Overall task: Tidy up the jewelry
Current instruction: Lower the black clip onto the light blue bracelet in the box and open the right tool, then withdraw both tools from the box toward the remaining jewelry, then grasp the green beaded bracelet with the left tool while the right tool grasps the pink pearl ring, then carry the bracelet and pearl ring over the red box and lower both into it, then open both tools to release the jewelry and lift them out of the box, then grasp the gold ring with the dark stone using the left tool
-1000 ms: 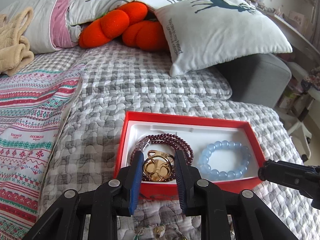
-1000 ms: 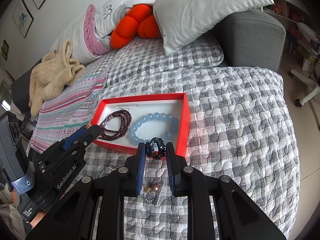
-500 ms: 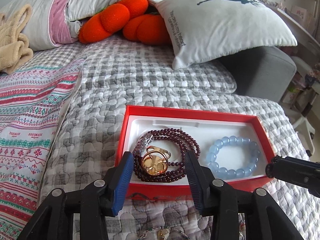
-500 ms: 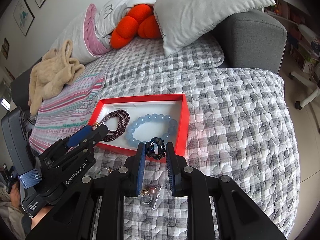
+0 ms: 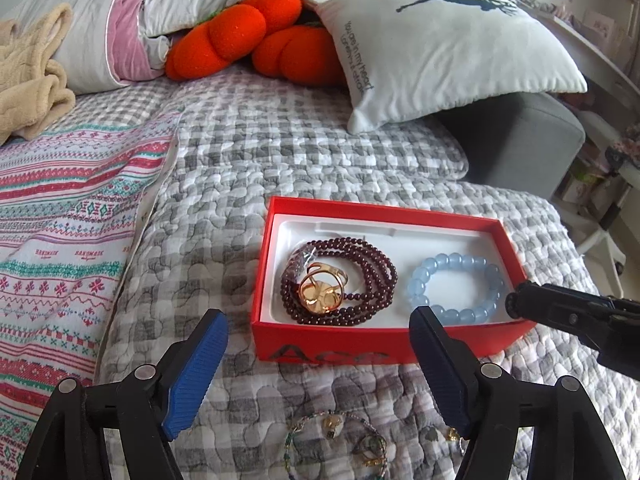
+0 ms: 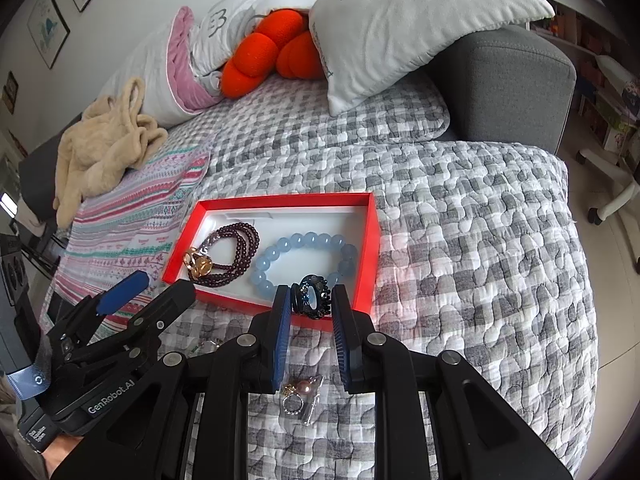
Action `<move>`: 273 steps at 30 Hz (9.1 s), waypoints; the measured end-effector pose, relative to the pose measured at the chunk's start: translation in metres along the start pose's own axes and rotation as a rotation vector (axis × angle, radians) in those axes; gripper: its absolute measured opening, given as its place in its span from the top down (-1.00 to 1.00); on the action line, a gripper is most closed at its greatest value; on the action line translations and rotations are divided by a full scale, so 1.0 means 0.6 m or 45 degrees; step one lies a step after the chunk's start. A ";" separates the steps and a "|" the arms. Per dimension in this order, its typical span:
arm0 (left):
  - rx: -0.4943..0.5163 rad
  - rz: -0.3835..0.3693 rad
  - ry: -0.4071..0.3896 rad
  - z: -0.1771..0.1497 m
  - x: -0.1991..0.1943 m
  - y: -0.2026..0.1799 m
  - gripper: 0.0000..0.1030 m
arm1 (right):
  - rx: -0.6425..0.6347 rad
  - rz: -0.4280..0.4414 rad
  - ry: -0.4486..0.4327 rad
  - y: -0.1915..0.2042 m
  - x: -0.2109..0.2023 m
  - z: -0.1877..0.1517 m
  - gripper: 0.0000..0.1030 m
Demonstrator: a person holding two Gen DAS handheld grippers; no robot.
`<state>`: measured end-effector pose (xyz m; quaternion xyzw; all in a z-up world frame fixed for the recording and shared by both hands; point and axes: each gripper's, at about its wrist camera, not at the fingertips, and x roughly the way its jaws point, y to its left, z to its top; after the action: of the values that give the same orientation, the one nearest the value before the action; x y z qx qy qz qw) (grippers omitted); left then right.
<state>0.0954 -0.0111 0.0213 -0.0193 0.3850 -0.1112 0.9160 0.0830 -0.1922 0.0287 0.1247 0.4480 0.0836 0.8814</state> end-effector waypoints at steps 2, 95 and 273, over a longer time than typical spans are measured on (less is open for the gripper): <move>0.002 0.008 0.002 -0.005 -0.010 0.004 -0.59 | 0.004 -0.002 -0.001 -0.001 0.003 0.004 0.58; 0.021 -0.005 0.282 -0.105 0.020 0.014 1.00 | 0.010 -0.214 0.272 -0.026 0.004 -0.115 -0.22; 0.249 -0.212 0.253 -0.135 0.008 -0.010 0.36 | -0.067 -0.221 0.243 -0.017 0.019 -0.108 -0.18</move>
<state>0.0400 -0.0142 -0.0383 0.0492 0.4580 -0.2249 0.8586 0.0377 -0.1897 -0.0196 0.0537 0.5367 0.0303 0.8415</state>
